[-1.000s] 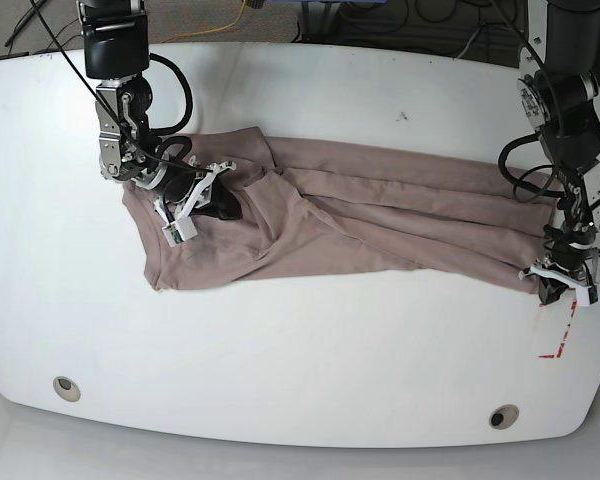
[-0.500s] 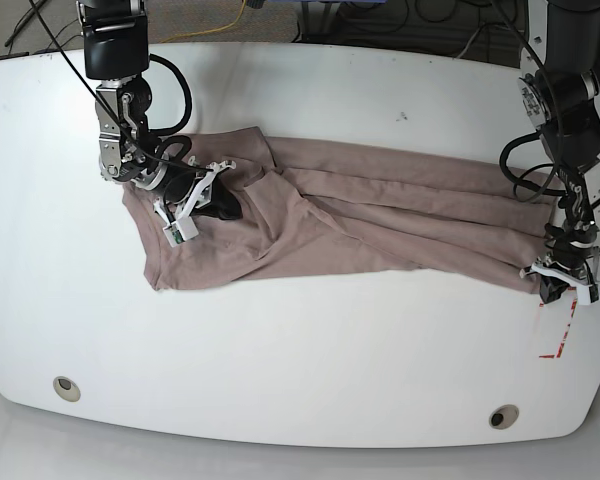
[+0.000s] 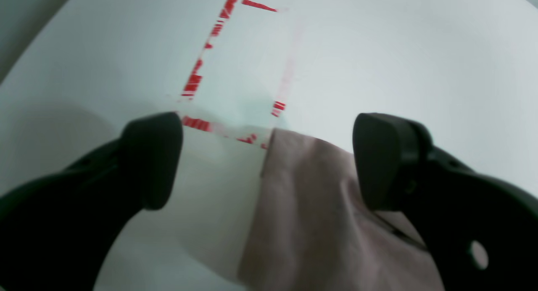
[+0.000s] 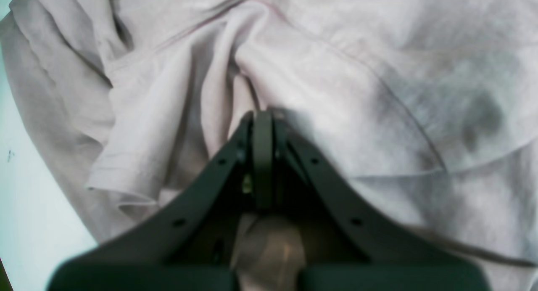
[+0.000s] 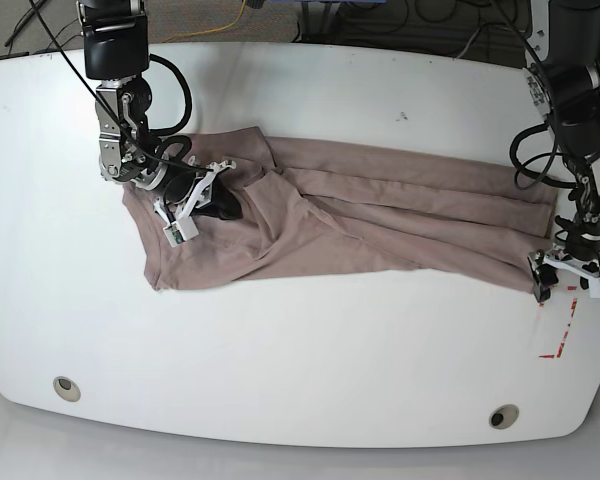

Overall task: Layout the t-shirt on the table in an organized manner, then fold the t-shirt properly
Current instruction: 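Pinch the hem edge with the left gripper and tug it outward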

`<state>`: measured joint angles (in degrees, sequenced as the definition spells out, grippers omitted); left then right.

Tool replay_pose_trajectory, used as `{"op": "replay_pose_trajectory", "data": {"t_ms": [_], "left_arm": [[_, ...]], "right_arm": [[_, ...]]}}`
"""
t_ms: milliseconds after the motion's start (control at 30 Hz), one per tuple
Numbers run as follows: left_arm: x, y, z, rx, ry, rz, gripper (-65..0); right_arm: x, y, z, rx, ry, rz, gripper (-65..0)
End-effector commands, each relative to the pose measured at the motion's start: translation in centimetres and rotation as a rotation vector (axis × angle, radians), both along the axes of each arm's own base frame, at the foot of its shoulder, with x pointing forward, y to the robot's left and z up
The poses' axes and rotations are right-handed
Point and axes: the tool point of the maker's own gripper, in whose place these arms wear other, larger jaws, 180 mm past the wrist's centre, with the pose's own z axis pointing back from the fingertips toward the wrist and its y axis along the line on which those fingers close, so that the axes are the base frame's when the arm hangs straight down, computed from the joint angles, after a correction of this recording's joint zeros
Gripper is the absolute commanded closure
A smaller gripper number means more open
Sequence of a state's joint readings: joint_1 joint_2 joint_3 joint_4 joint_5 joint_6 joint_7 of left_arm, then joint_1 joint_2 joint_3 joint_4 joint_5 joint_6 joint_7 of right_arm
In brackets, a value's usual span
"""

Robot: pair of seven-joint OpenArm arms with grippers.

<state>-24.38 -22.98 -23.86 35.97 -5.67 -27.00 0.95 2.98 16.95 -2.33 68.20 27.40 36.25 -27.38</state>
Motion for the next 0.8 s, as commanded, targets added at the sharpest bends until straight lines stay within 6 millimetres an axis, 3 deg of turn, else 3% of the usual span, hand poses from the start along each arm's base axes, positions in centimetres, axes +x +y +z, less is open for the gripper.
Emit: {"op": "replay_pose_trajectory", "data": {"t_ms": [0,200,567,767], "left_arm": [[1.0,0.9,2.3,0.021,-0.063,0.007,-58.9],[0.9,0.5,1.6,0.010,-0.044,0.003,-54.2],[0.7,-0.5,-0.9,-0.058,0.008,0.015,-54.1],[0.7,-1.1,-1.3,-0.070,0.012,0.011,-54.0]], "right_arm": [[-3.0,-1.9,-3.5,-0.173,0.152,0.055,0.0],[-2.4,-1.9,-3.2,-0.171,0.141,0.053,0.0],[-2.4,-1.9,-3.1,-0.172,0.139,0.054,0.0],[-2.4,-1.9,-3.1,-0.172,0.139,0.054,0.0]]}}
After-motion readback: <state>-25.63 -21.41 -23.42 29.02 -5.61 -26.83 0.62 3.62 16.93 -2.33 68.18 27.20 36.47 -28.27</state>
